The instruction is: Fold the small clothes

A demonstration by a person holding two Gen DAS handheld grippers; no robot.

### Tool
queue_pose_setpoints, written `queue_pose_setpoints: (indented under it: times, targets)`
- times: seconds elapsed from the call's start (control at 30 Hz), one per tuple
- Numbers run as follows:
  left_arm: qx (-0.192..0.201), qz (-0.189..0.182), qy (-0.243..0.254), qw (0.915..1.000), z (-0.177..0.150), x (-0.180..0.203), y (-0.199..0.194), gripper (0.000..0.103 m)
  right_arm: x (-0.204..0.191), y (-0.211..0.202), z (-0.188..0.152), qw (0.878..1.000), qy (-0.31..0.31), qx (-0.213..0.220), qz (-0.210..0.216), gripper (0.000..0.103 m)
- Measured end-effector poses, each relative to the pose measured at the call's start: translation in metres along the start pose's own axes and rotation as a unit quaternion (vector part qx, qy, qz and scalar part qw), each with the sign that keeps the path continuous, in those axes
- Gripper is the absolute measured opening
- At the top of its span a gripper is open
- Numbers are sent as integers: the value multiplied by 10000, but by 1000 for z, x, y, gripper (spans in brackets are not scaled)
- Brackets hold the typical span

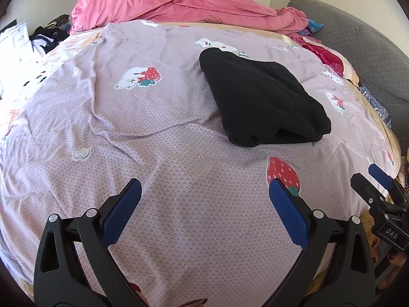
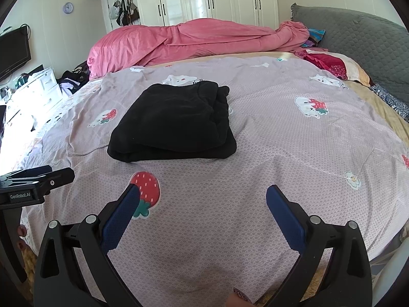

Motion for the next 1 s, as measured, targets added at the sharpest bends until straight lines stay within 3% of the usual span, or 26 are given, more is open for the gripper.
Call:
queue_pose_setpoints:
  times: [1.0]
  targets:
    - [-48, -20, -59, 10000, -2, -1, -4, 94, 2, -6, 1, 9999, 15, 38, -139, 99]
Point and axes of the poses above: each gripper's, at about its wrist camera, not at the fingertips, and y roughly the way its jaws point, x to its right, z to its top, the point moved 4 cm from there along y, roughly the way its jaws point, and after that the axes turned 13 degrees about y, right-handed, at the moved point
